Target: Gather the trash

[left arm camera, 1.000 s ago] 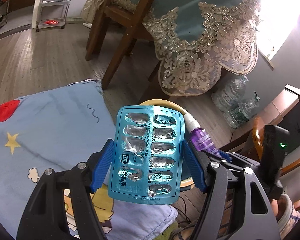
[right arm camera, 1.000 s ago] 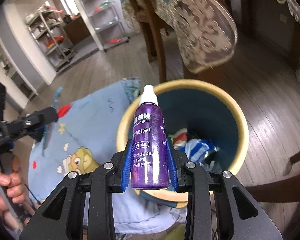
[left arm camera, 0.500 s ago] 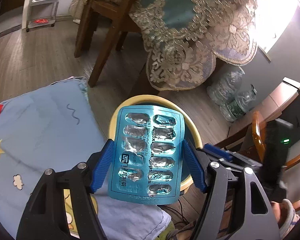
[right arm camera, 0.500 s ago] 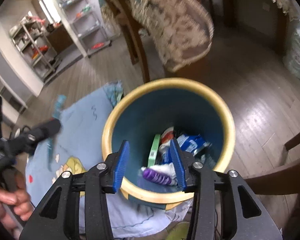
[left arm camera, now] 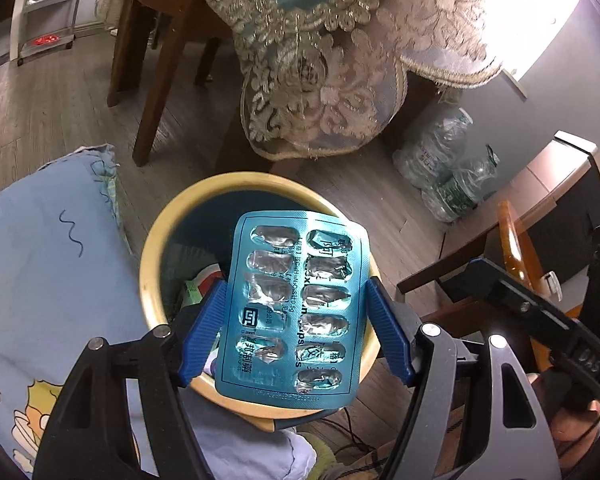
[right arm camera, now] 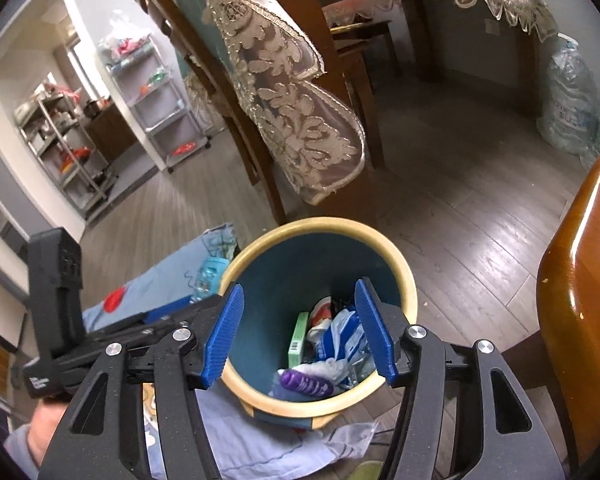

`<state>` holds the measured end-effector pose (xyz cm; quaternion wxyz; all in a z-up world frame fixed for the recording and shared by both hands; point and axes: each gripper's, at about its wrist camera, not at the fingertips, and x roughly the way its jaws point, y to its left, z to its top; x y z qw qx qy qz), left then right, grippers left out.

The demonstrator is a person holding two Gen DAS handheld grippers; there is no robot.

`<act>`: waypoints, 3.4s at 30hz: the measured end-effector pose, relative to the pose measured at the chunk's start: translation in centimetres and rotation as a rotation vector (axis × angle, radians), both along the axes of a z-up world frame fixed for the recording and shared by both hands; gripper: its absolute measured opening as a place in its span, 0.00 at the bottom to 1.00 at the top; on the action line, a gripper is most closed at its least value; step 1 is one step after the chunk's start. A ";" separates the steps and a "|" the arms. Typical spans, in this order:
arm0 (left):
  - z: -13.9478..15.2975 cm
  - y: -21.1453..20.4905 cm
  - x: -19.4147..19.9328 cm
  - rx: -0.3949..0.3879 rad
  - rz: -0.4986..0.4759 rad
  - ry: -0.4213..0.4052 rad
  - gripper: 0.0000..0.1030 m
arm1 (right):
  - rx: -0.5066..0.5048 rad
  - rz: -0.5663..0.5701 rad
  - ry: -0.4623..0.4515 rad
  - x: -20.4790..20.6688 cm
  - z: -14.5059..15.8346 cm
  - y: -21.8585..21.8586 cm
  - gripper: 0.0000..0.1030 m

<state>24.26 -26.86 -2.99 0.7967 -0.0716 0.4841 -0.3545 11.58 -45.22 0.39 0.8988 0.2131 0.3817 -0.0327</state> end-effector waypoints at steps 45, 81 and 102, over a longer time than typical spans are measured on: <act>9.3 10.6 -14.1 0.200 0.163 -0.412 0.94 | -0.213 0.080 -0.171 -12.4 2.1 6.0 0.94; 8.5 10.4 -15.5 0.210 0.162 -0.448 0.94 | -0.210 0.108 -0.181 -13.0 1.3 7.0 0.95; 8.5 10.4 -15.6 0.209 0.161 -0.449 0.94 | -0.211 0.108 -0.182 -13.1 1.3 7.0 0.95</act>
